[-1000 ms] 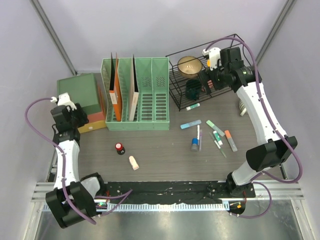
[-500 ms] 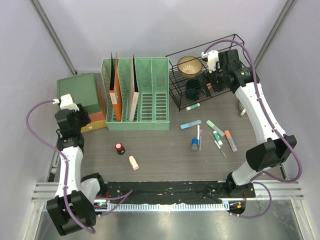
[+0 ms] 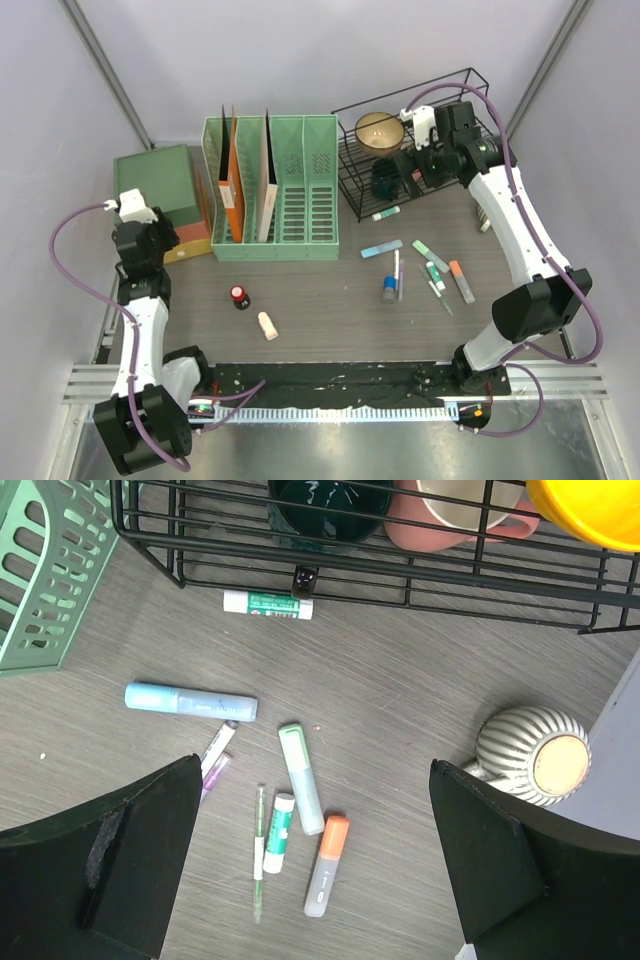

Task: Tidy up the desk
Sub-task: Open the drawer in the storage box.

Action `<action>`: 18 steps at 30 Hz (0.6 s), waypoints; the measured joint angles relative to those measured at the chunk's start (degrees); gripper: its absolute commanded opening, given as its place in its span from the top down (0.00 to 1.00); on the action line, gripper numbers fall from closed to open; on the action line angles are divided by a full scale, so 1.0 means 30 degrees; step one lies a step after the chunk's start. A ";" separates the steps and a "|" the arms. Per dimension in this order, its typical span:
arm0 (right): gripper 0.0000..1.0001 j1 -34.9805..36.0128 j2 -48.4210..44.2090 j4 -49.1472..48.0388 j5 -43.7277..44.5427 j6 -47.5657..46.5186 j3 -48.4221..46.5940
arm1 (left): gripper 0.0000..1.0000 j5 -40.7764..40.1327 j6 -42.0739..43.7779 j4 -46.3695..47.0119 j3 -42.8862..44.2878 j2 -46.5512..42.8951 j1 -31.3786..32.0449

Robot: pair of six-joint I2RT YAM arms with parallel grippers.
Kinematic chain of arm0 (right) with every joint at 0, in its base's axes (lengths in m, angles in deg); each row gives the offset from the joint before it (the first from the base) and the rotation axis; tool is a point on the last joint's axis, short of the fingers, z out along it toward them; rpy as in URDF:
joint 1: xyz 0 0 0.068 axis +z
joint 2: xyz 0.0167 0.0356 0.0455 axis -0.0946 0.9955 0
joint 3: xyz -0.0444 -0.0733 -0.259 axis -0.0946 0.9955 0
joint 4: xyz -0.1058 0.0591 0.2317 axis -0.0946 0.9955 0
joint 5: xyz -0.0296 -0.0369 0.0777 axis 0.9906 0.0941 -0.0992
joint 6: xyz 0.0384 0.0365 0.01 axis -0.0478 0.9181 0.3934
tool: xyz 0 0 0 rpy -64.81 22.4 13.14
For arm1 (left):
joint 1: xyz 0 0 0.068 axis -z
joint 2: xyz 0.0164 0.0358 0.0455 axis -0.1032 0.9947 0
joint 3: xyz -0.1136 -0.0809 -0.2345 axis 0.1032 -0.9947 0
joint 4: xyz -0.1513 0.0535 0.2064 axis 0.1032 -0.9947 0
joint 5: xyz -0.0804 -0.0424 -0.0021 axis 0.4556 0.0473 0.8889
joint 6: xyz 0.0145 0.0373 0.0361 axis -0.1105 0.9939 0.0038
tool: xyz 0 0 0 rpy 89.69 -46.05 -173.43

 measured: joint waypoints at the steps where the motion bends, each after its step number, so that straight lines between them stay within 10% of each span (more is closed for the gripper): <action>1: 0.01 0.0000 0.0000 0.0015 -0.0015 0.0000 0.0029 | 0.64 -0.0036 0.0029 0.0233 -0.0124 -0.0007 0.0000; 18: 0.00 0.0000 0.0248 0.0153 -0.0131 -0.0007 0.0379 | 0.83 -0.0262 0.0641 0.1472 -0.1224 -0.0539 0.0051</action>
